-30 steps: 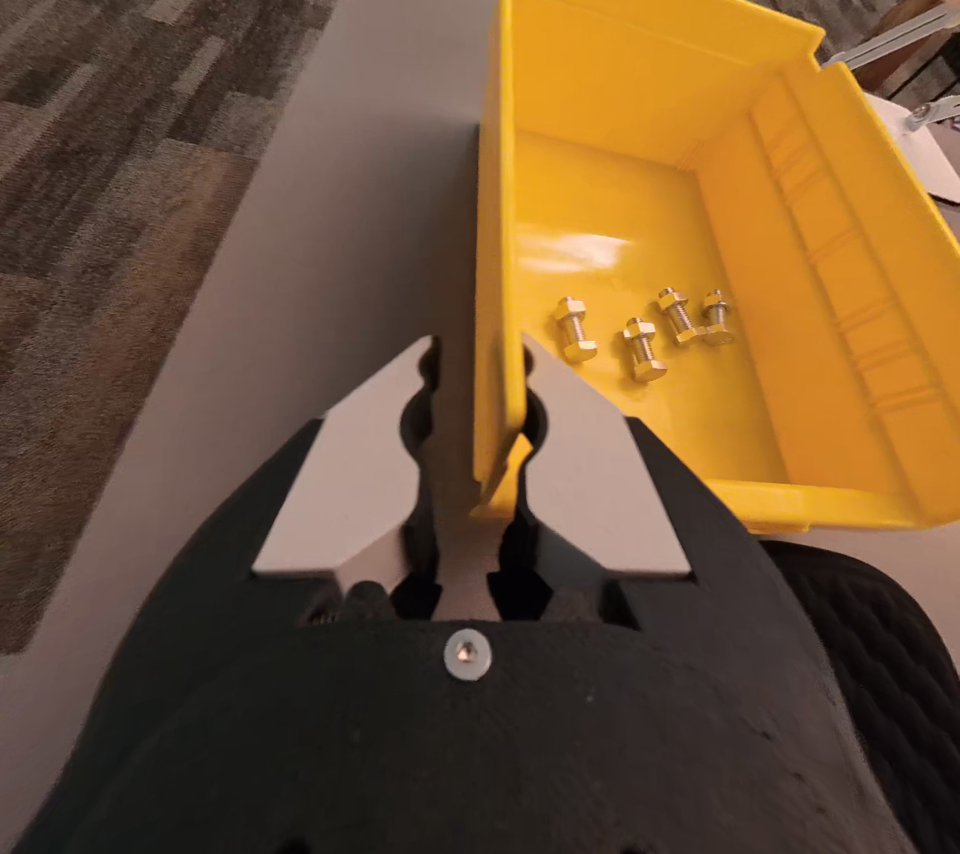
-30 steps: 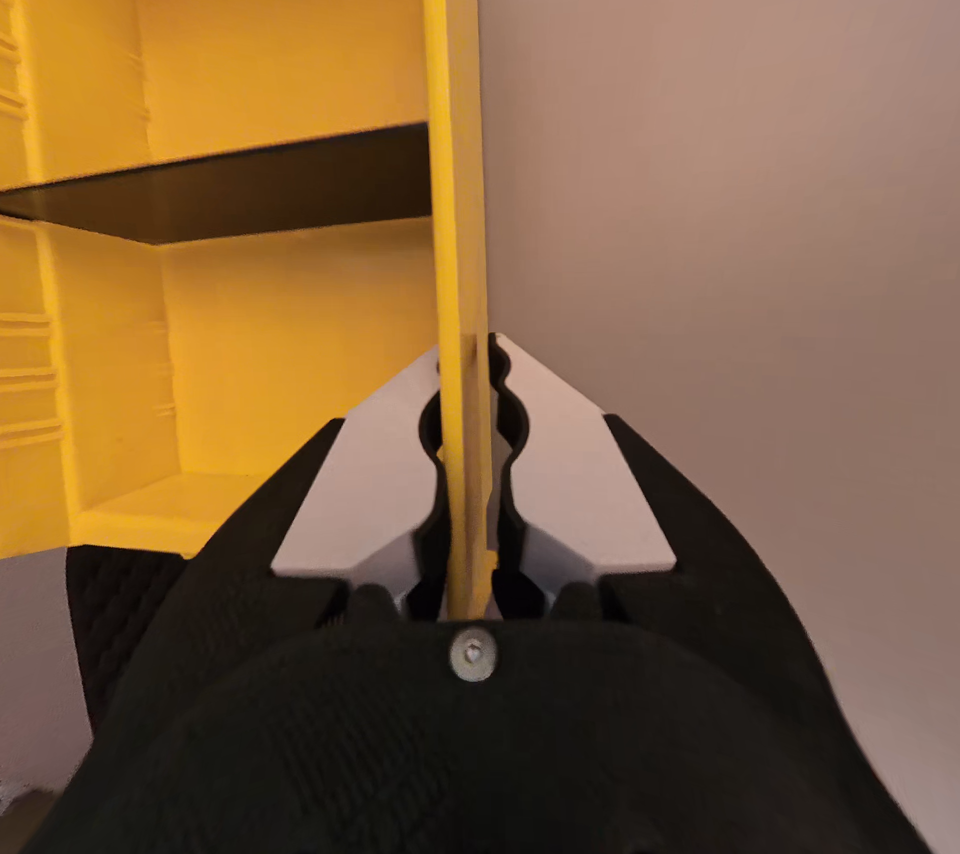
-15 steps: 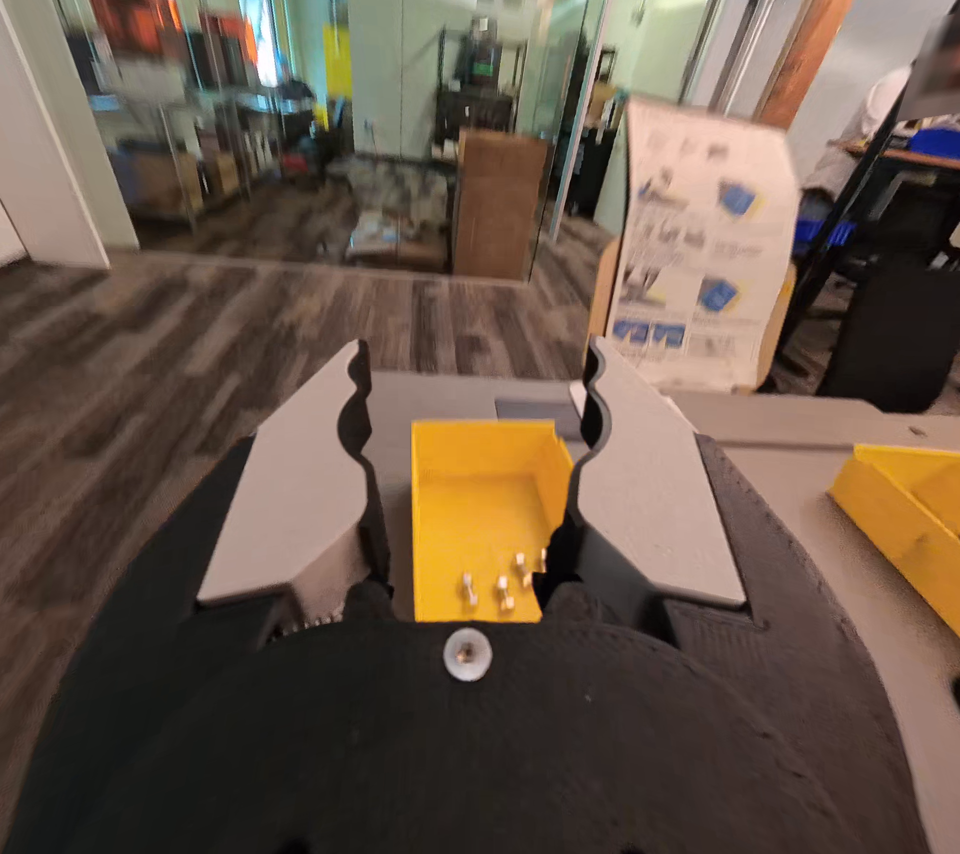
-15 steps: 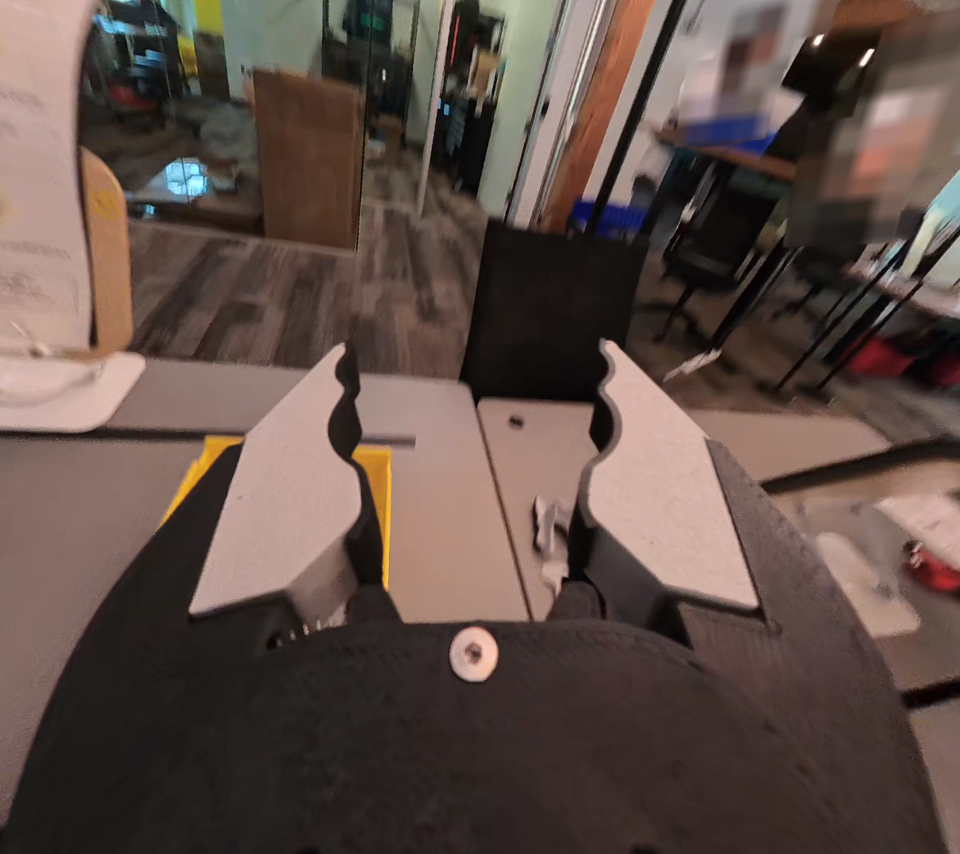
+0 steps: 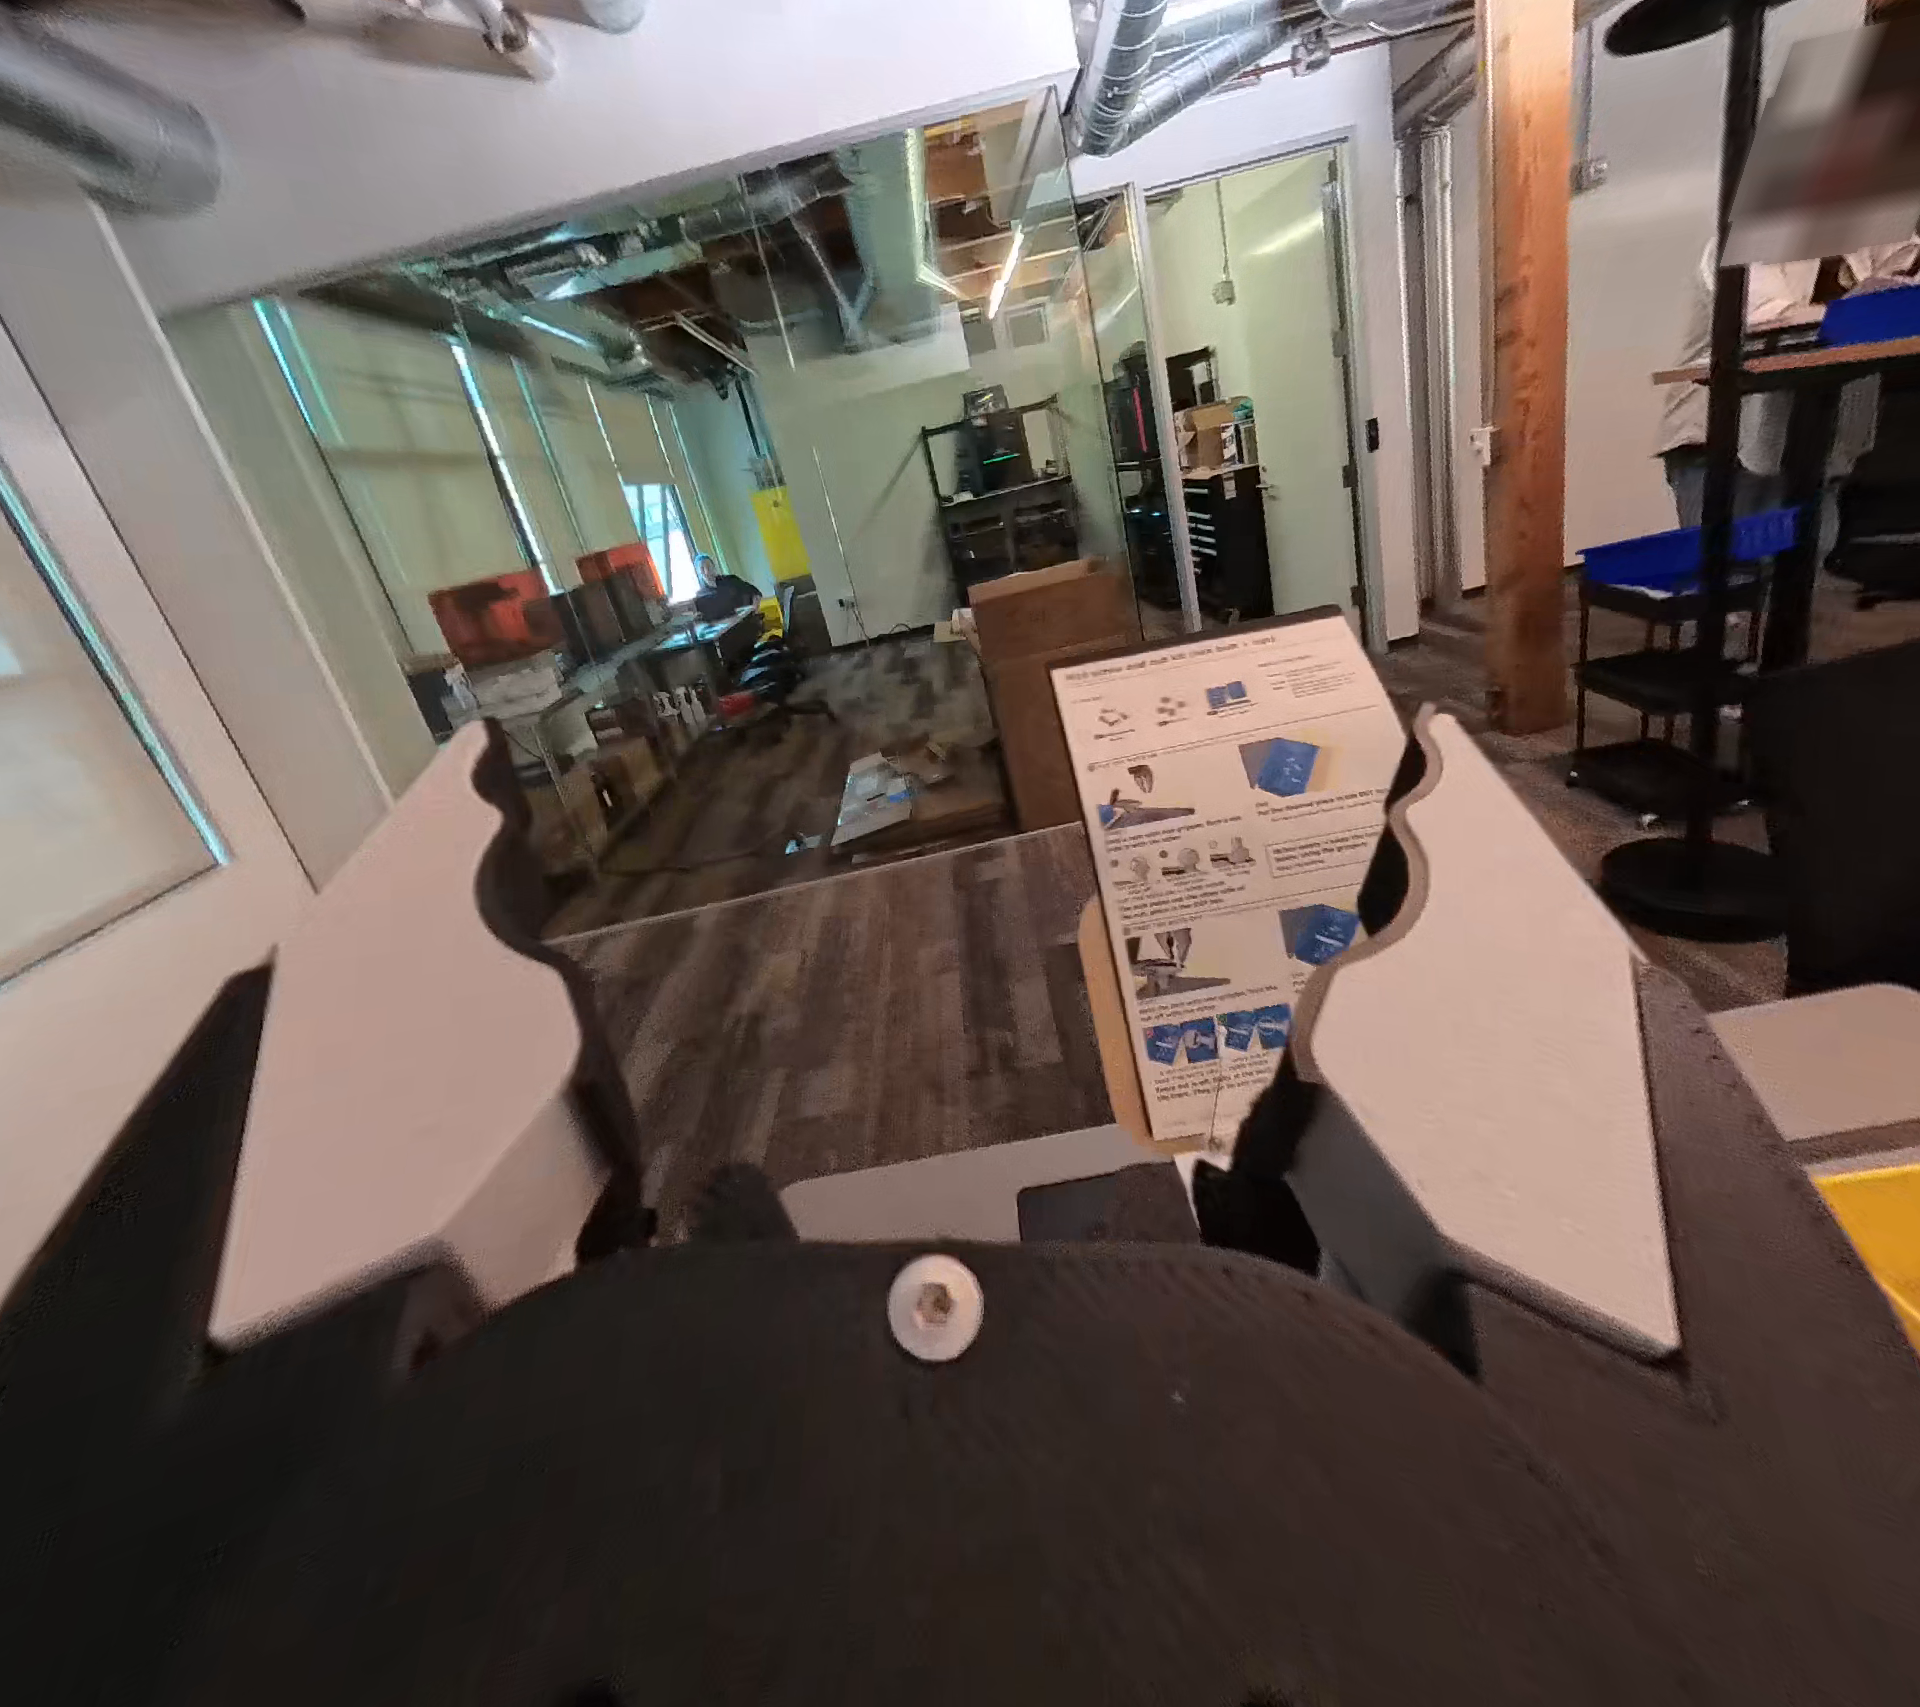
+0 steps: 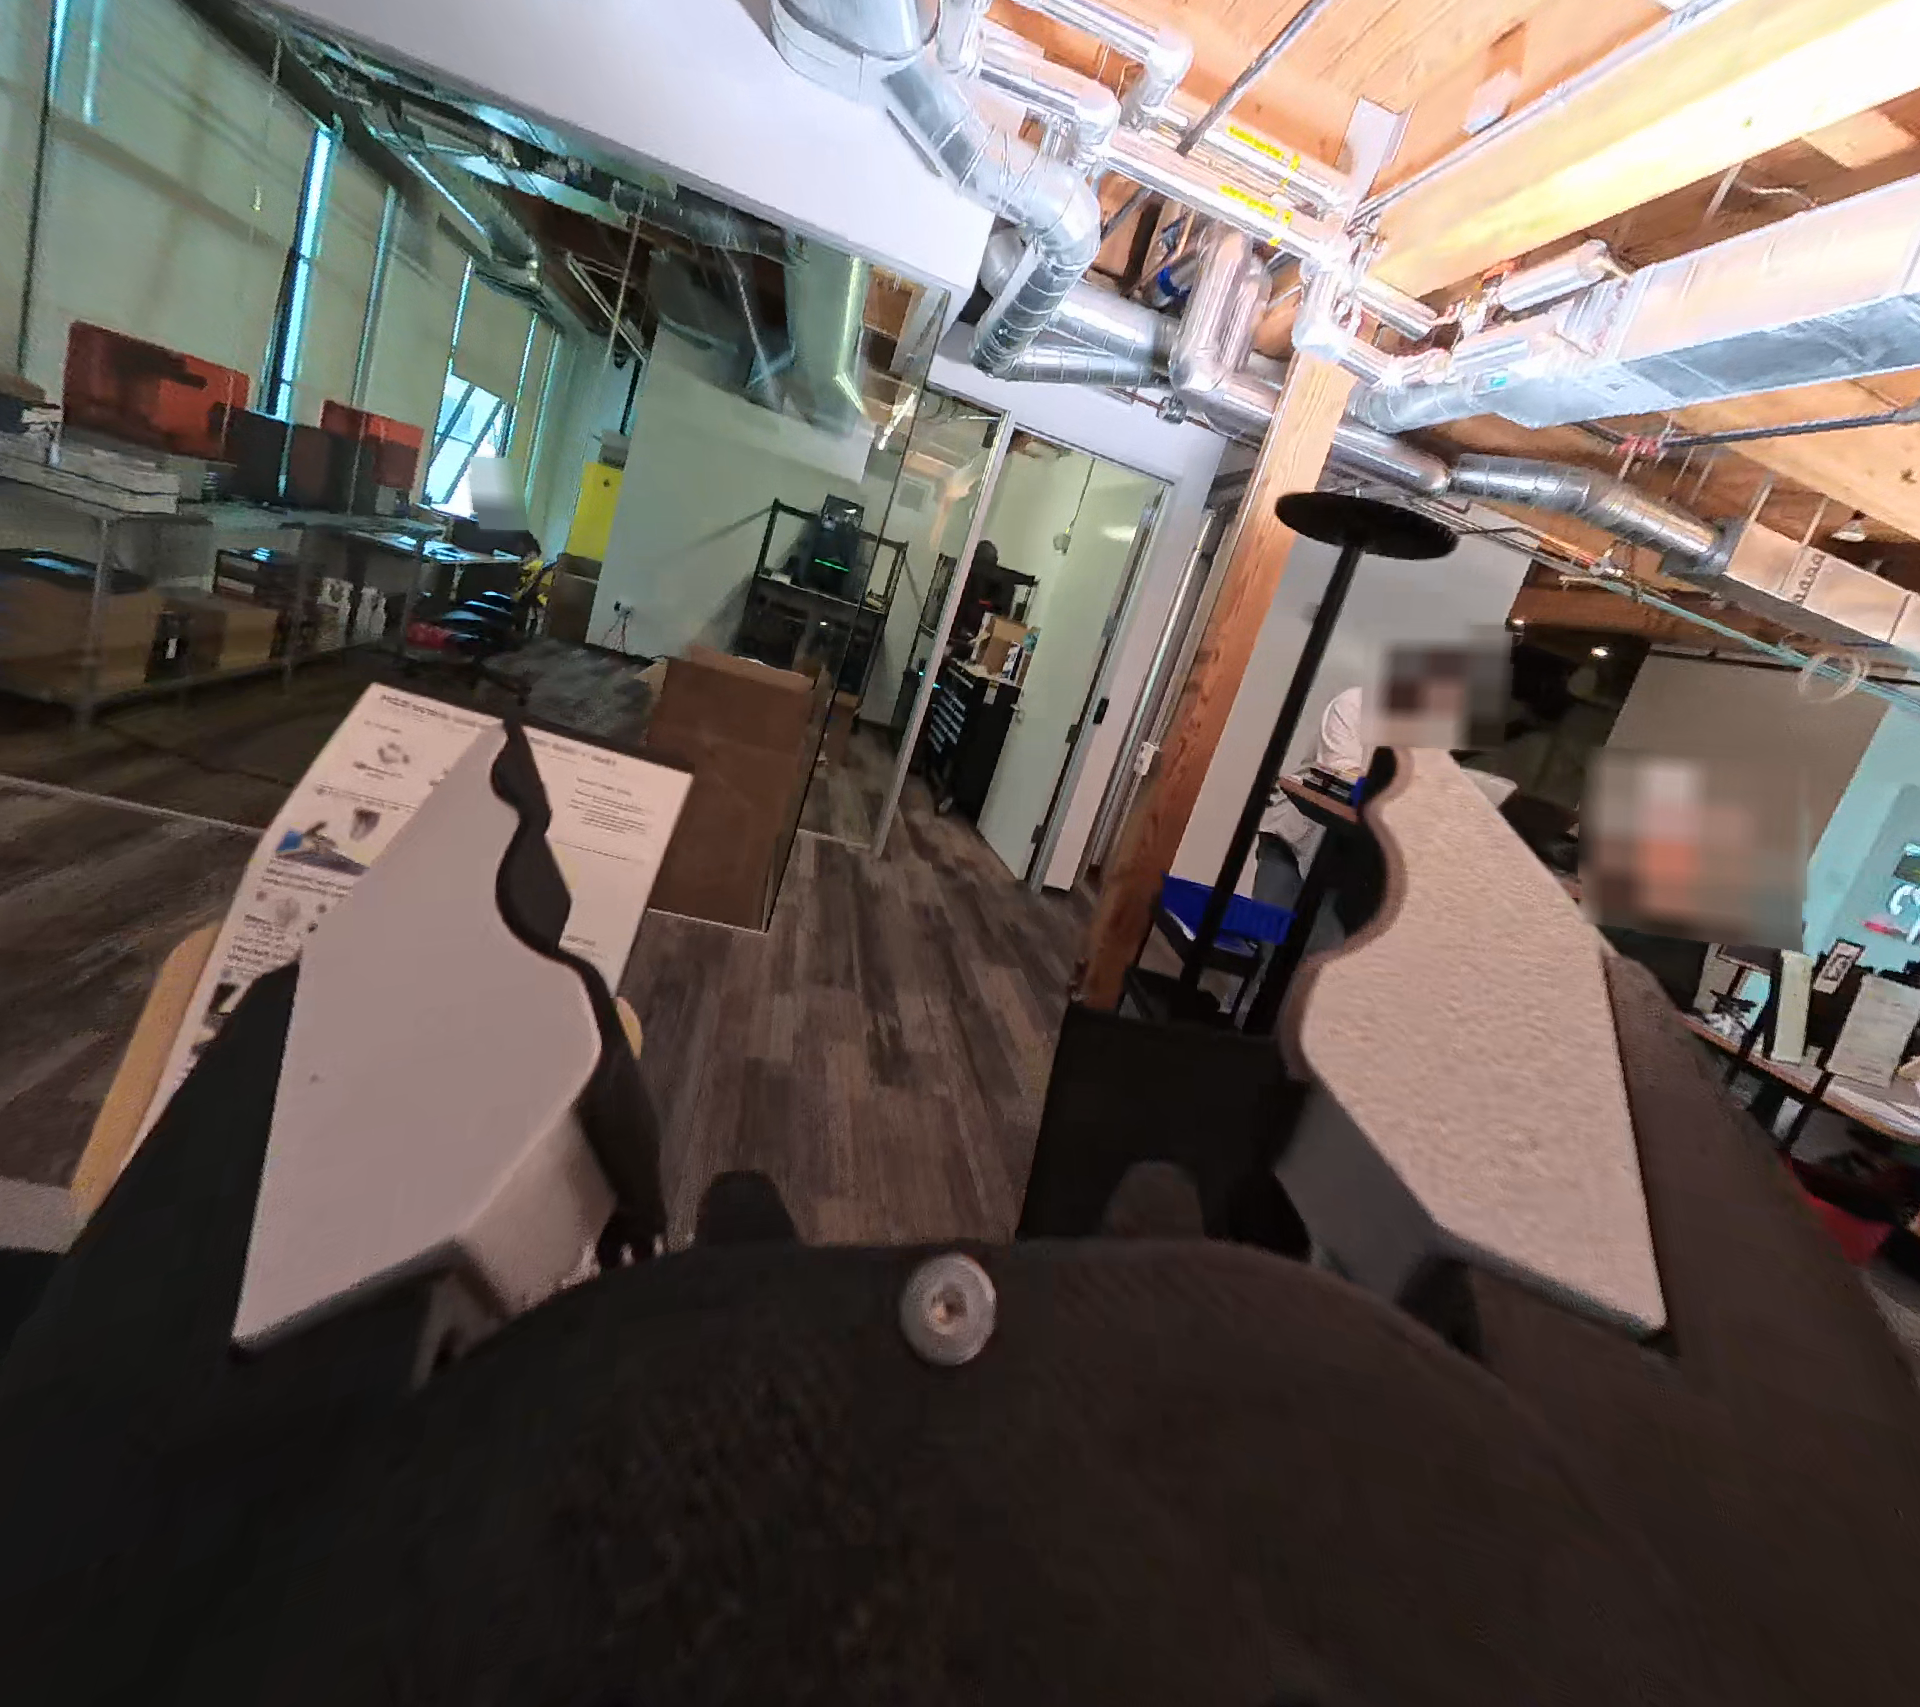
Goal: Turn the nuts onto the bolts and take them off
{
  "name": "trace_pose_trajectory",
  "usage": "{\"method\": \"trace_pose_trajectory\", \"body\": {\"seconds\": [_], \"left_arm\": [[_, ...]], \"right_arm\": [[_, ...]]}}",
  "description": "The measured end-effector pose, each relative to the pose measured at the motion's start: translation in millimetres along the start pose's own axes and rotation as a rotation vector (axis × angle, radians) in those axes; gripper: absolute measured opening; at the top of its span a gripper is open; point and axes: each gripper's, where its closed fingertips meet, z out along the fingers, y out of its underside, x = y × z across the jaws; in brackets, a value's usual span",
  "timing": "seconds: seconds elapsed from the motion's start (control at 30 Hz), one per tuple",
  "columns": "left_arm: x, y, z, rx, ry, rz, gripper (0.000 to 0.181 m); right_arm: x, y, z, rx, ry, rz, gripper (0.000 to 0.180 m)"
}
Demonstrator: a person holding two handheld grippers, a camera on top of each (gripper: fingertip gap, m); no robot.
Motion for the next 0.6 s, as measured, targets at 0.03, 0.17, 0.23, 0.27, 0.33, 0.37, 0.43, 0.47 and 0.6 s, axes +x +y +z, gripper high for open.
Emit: {"method": "trace_pose_trajectory", "body": {"seconds": [0.03,0.17,0.23,0.27,0.33,0.37,0.43,0.47,0.6], "left_arm": [[15.2,-1.2,4.6,-0.003,0.004,0.014,0.154],[76.6,18.5,25.8,-0.014,0.057,0.008,0.157],[100.0,47.3,39.5,-0.023,0.051,0.010,0.156],[111.9,68.8,48.1,-0.040,0.050,0.013,0.156],[134.2,128.1,65.1,-0.119,0.038,0.010,0.156],[143.8,161.5,71.5,-0.159,0.026,0.004,0.154],[159.6,234.2,78.8,-0.249,-0.015,-0.003,0.152],[168.3,272.5,79.6,-0.305,-0.029,-0.004,0.152],[209.5,410.7,67.9,-0.490,-0.009,0.005,0.154]], "right_arm": [[-11.8,-3.6,2.1,0.002,-0.007,0.007,0.150],[-65.7,22.9,18.6,-0.018,-0.061,0.091,0.151],[-94.4,64.2,29.9,-0.057,-0.068,0.109,0.151],[-110.3,90.7,35.2,-0.080,-0.074,0.113,0.151],[-145.6,157.1,42.6,-0.156,-0.094,0.129,0.150],[-162.5,194.6,42.7,-0.206,-0.097,0.136,0.150],[-198.7,267.9,36.8,-0.289,-0.115,0.159,0.150],[-217.7,305.1,31.2,-0.346,-0.129,0.165,0.150],[-285.1,436.5,-3.1,-0.570,-0.197,0.172,0.150]]}}
